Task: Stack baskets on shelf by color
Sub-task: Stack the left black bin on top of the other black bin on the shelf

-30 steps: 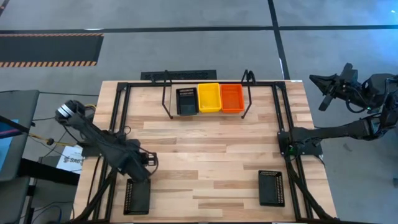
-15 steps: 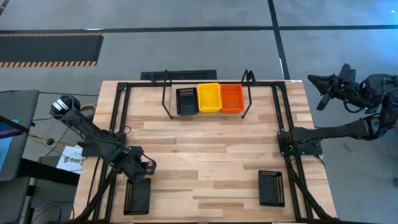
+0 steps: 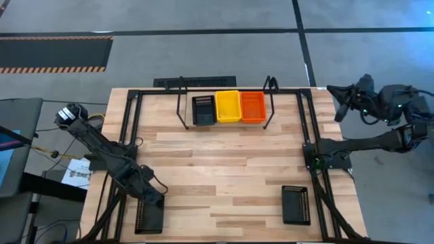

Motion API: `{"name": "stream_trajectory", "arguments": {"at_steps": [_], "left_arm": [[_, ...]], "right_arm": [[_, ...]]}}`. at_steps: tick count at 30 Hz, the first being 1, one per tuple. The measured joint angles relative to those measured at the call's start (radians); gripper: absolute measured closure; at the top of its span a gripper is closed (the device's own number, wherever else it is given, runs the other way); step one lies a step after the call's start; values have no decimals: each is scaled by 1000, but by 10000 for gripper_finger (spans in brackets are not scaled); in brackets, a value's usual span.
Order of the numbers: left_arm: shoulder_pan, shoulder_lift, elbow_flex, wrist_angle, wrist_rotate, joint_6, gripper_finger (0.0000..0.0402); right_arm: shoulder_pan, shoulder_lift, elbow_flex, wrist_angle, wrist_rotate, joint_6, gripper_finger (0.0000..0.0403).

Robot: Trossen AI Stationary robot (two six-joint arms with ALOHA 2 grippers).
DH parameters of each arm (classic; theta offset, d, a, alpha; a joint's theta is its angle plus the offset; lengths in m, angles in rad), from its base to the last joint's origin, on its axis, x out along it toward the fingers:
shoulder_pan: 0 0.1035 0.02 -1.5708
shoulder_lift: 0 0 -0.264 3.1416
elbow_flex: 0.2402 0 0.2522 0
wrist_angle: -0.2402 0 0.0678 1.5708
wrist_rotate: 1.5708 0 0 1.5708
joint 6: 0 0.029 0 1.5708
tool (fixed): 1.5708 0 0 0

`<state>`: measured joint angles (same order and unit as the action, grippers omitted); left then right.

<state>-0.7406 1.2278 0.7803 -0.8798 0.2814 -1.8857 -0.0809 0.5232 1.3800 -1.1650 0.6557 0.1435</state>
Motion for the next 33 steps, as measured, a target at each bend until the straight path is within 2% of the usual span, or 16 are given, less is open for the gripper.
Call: {"name": "stream_trajectory", "arguments": {"at_steps": [3,9,13,15,20,26,30,33], "left_arm": [[-2,0,0,-7,-63,45,284],[-2,0,0,-89,-84,94,284],[-2,0,0,-98,-153,87,284],[-2,0,0,-97,-180,32,284],[-10,1,5,-84,-190,-281,290],[-63,2,88,-31,-286,-357,324],[-142,10,158,-126,-297,-467,355],[-193,21,160,-136,-328,-567,373]], "right_arm": [[0,0,-28,-1,9,23,401],[0,0,-87,0,10,71,401],[0,0,-112,-1,10,94,401],[0,0,-118,0,10,96,401],[0,0,-120,1,10,120,401],[0,0,-120,1,11,95,401],[0,0,-120,1,20,78,401],[0,0,-120,1,23,49,401]]}}
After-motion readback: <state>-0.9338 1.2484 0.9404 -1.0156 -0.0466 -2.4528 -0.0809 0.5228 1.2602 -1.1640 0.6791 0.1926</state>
